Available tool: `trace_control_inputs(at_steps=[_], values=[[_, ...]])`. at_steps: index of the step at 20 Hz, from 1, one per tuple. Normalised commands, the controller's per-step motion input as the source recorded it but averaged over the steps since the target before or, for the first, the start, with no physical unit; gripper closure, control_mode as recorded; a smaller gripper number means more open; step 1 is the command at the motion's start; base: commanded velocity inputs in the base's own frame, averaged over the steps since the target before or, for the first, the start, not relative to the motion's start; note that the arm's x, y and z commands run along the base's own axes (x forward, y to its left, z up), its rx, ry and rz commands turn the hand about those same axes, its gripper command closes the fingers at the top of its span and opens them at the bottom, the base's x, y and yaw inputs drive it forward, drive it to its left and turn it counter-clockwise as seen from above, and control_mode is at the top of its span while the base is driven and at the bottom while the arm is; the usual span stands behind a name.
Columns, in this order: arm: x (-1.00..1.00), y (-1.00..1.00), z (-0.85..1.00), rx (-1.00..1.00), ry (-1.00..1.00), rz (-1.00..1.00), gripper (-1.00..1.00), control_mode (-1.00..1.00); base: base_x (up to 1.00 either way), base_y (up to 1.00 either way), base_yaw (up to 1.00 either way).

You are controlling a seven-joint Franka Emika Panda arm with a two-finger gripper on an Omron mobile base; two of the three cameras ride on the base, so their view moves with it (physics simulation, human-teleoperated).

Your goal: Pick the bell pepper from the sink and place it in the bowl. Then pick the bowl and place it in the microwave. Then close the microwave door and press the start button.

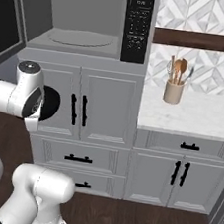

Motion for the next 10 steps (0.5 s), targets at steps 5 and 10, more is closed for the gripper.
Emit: trace_control_inputs(at_steps=[5, 10], values=[[0.0, 0.0, 0.0, 0.0, 0.0, 0.0, 1.0, 1.0, 0.56, -0.08, 0.18], [0.0, 0.0, 0.0, 0.0, 0.0, 0.0, 1.0, 1.0, 0.78, -0.22, 0.09]])
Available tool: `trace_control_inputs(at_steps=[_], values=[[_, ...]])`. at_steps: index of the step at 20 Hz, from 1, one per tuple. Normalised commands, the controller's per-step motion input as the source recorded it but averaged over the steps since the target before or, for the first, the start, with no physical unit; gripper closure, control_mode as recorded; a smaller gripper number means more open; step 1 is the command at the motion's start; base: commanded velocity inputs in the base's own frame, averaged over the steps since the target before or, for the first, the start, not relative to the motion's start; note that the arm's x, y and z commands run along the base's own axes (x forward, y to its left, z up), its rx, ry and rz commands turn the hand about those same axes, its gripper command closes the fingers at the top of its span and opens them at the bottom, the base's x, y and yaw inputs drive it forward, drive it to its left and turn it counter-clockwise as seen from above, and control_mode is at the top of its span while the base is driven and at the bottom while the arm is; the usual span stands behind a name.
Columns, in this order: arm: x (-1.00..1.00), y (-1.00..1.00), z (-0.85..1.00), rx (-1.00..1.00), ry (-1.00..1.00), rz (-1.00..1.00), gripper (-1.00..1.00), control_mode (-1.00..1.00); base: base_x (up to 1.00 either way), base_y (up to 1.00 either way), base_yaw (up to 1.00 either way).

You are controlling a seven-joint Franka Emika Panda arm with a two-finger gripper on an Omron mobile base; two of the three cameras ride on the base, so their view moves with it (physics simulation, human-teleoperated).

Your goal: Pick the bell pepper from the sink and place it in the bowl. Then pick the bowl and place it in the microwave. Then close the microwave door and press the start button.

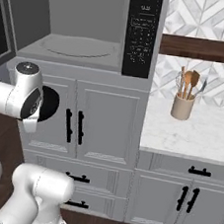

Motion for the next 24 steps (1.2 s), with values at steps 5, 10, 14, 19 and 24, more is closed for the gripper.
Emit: trace_control_inputs(at_steps=[5, 10, 14, 19, 24], values=[[0.0, 0.0, 0.0, 0.0, 0.0, 0.0, 1.0, 1.0, 0.5, -0.06, 0.06], [0.0, 0.0, 0.0, 0.0, 0.0, 0.0, 1.0, 1.0, 0.36, 0.0, 0.01], [0.0, 0.0, 0.0, 0.0, 0.0, 0.0, 1.0, 1.0, 0.52, 0.0, 0.0], [0.0, 0.0, 0.0, 0.0, 0.0, 0.0, 1.0, 1.0, 0.45, 0.0, 0.0], [0.0, 0.0, 0.0, 0.0, 0.0, 0.0, 1.0, 1.0, 0.23, 0.0, 0.0]])
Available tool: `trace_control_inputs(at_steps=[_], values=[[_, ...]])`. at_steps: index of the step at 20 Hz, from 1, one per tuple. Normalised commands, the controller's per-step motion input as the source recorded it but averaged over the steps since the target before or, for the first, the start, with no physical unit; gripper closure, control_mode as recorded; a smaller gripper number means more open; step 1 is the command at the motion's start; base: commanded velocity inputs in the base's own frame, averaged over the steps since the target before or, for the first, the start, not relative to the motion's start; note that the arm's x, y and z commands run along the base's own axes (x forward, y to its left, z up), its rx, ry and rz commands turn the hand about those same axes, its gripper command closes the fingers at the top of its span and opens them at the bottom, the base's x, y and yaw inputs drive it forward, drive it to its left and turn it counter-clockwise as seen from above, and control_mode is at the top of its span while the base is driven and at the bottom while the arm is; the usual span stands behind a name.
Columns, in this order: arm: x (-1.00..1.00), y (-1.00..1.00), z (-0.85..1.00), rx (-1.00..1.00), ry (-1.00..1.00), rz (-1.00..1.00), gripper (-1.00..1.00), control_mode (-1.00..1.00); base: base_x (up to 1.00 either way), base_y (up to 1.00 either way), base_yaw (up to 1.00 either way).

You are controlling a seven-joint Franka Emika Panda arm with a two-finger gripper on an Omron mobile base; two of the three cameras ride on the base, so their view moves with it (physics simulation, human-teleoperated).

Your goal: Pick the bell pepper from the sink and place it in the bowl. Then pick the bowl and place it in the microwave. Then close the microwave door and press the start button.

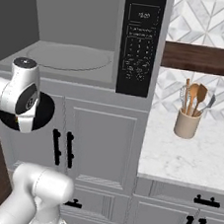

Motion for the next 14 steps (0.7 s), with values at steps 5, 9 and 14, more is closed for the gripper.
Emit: trace_control_inputs(at_steps=[5, 9, 14], values=[[0.0, 0.0, 0.0, 0.0, 0.0, 0.0, 1.0, 1.0, 0.05, 0.0, 0.0], [0.0, 0.0, 0.0, 0.0, 0.0, 0.0, 1.0, 1.0, 0.14, 0.0, 0.0], [0.0, 0.0, 0.0, 0.0, 0.0, 0.0, 1.0, 1.0, 0.27, 0.0, 0.0]])
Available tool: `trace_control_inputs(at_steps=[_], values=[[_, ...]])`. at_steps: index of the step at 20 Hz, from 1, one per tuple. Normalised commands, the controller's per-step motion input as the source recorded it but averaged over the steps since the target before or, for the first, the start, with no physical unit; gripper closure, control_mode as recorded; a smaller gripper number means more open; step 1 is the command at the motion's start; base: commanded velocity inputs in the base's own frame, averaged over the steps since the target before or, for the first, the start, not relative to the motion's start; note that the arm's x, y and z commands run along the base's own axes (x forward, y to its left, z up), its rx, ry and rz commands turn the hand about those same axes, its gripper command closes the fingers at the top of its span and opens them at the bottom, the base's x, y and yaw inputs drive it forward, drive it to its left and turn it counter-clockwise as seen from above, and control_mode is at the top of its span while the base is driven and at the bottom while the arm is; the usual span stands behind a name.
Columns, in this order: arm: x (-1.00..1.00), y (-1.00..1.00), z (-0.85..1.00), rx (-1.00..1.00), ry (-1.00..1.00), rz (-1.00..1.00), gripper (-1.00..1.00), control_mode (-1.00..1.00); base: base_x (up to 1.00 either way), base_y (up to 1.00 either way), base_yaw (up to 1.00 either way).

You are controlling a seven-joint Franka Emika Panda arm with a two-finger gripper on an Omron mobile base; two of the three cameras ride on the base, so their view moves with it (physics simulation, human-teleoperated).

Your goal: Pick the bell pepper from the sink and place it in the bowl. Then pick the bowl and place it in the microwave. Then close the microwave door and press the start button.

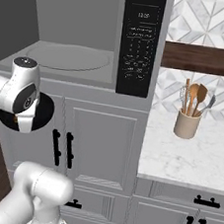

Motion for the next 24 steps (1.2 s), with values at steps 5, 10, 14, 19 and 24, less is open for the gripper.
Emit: trace_control_inputs(at_steps=[5, 10, 14, 19, 24], values=[[0.0, 0.0, 0.0, 0.0, 0.0, 0.0, 1.0, 1.0, 0.19, 0.0, 0.0], [0.0, 0.0, 0.0, 0.0, 0.0, 0.0, 1.0, 1.0, 0.12, 0.0, 0.0], [0.0, 0.0, 0.0, 0.0, 0.0, 0.0, 1.0, -1.0, 0.0, 0.0, 0.0], [-0.67, -0.13, 0.19, 0.06, -0.15, -0.05, 1.0, -1.0, 0.0, 0.0, 0.0], [-0.57, -0.46, 0.75, 0.03, -0.2, -0.12, 1.0, -1.0, 0.0, 0.0, 0.0]])
